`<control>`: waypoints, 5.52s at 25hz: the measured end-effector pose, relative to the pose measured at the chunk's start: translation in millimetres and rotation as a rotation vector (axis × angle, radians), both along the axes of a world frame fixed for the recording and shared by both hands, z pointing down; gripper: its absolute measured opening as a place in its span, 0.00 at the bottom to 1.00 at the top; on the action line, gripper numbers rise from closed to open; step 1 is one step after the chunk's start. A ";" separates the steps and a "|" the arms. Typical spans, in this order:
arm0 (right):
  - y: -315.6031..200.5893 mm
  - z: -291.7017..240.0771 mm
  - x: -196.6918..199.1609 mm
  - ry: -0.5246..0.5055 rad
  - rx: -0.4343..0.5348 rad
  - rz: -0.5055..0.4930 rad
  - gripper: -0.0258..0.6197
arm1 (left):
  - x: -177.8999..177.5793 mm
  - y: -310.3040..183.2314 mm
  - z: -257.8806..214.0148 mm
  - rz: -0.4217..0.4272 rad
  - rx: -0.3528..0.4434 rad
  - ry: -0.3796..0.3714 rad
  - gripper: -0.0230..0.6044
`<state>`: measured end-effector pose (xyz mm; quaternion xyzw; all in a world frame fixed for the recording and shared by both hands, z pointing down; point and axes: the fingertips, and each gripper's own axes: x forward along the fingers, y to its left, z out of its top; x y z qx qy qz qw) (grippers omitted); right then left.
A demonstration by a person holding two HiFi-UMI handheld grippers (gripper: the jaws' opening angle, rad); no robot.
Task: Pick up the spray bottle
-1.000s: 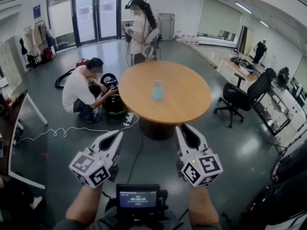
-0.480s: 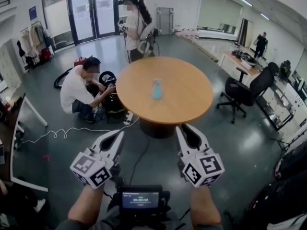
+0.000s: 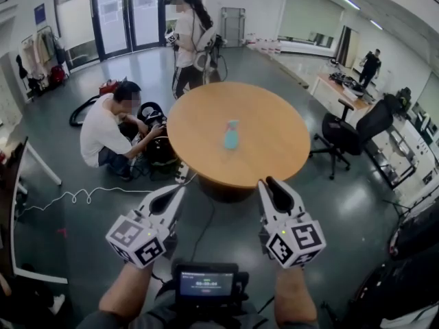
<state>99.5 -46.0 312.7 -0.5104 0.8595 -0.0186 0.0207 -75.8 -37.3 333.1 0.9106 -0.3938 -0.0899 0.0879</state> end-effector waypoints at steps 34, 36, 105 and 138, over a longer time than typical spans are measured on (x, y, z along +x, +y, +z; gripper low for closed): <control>-137.1 -7.6 -102.2 0.077 -0.040 0.187 0.18 | -96.5 -160.8 0.4 0.222 -0.008 0.067 0.04; -144.5 -6.9 -98.9 0.067 -0.038 0.182 0.18 | -93.6 -164.8 -2.2 0.222 0.002 0.052 0.04; -383.2 183.9 -13.4 0.165 -0.336 -0.197 0.68 | 29.3 -415.0 129.8 0.090 -0.243 -0.078 0.28; -417.7 343.9 -14.9 0.221 -0.539 -0.197 0.87 | 36.5 -443.0 332.2 0.095 -0.536 -0.312 0.39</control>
